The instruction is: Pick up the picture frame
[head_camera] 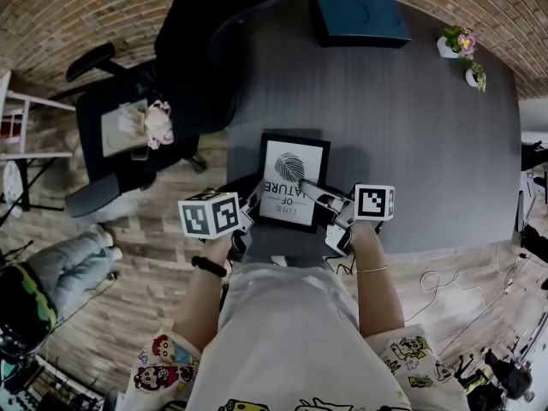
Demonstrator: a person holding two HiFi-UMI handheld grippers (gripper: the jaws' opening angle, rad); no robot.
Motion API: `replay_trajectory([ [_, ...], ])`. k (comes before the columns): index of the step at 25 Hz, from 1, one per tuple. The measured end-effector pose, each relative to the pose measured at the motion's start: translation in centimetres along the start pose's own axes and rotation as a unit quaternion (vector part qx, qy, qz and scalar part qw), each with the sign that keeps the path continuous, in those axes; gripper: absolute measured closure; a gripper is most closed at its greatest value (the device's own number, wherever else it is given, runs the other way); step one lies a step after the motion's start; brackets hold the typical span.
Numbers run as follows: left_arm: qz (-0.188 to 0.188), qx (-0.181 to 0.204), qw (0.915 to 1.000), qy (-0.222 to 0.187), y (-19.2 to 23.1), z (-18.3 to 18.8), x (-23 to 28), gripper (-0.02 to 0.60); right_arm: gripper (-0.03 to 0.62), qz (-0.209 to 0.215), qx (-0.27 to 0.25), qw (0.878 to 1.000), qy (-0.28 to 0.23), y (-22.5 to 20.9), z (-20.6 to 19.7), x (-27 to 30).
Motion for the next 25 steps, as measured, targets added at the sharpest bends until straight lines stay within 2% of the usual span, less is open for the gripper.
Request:
replay_trajectory([
  [1,0.000,0.001,1.0000,-0.004,-0.1,0.1,-0.3,0.485,0.579,0.005,-0.003,1.000,-0.001,0.4,0.0,0.1],
  [4,-0.004,0.006,0.9998,-0.020,-0.4,0.5,-1.1,0.483,0.579,-0.021,-0.020,1.000,-0.002,0.7,0.2,-0.3],
  [7,-0.007,0.029,0.9985,-0.046,-1.2,1.8,-1.8,0.482,0.579,-0.037,-0.045,0.998,-0.007,1.4,1.0,-0.6],
  [13,-0.017,0.056,0.9948,-0.083,-2.8,3.8,-3.4,0.483,0.579,-0.022,-0.084,0.996,-0.031,4.1,2.4,-0.9],
  [16,-0.022,0.072,0.9921,-0.101,-3.7,4.7,-4.7,0.483,0.579,-0.034,-0.117,0.992,-0.041,5.4,2.8,-1.4],
  [25,-0.041,0.124,0.9786,-0.159,-6.9,7.1,-8.0,0.485,0.579,-0.022,-0.217,0.972,-0.084,11.0,4.5,-2.9],
])
Point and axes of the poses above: the fingertips, and each gripper's own axes: x forward along the fingers, y to its left, z out of its top, the point moved 9 cm from there along -x, backward along the fingers, and after that the axes turned 4 degrees about -y, right-handed, at the moved point
